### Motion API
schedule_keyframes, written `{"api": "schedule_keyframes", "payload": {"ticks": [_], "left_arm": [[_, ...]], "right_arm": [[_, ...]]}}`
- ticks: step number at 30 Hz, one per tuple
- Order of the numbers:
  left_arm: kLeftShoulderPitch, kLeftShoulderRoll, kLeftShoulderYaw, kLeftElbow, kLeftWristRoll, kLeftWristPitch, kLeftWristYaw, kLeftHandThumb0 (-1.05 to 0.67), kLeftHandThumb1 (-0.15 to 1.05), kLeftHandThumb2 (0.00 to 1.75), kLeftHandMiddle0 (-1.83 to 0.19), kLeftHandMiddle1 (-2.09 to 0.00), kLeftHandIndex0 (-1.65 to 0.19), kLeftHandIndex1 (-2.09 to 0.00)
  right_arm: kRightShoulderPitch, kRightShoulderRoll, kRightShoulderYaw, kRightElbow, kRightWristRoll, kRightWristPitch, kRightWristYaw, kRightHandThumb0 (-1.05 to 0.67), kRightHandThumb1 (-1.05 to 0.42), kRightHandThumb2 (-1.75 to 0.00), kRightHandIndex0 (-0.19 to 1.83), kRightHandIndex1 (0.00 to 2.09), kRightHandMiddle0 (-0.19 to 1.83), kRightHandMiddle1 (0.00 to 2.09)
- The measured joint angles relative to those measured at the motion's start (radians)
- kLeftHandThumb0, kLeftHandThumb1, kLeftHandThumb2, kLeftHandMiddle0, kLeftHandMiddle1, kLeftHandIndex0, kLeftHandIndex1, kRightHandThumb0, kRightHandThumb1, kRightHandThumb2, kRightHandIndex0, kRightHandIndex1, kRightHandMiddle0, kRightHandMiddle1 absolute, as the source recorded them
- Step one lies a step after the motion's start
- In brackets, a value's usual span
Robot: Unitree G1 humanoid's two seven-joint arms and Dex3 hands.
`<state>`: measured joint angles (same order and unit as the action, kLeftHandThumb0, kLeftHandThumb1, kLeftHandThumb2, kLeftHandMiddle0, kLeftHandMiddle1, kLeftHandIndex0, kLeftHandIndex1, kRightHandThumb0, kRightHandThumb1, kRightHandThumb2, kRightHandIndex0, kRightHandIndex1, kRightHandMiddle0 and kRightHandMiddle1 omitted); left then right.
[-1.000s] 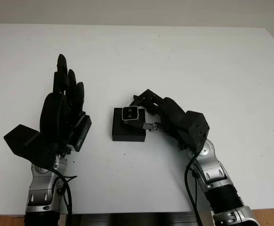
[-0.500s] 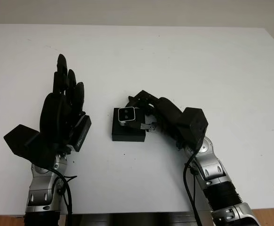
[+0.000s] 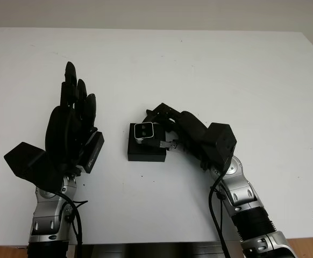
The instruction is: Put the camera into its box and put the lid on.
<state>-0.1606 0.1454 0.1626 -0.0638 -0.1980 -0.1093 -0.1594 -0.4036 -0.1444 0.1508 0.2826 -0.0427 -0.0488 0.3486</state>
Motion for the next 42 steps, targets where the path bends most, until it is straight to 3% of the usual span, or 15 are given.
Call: {"api": "schedule_keyframes", "payload": {"ticks": [42], "left_arm": [[0.004,0.011,0.009,0.0,-0.002,0.011,-0.008,-0.74,1.05,0.52,0.19,0.0,0.19,0.0]], "right_arm": [[0.003,-0.004,-0.001,0.005,-0.033,-0.016,-0.013,-0.56,-1.01,-0.05,0.26,0.05,0.32,1.78]]}}
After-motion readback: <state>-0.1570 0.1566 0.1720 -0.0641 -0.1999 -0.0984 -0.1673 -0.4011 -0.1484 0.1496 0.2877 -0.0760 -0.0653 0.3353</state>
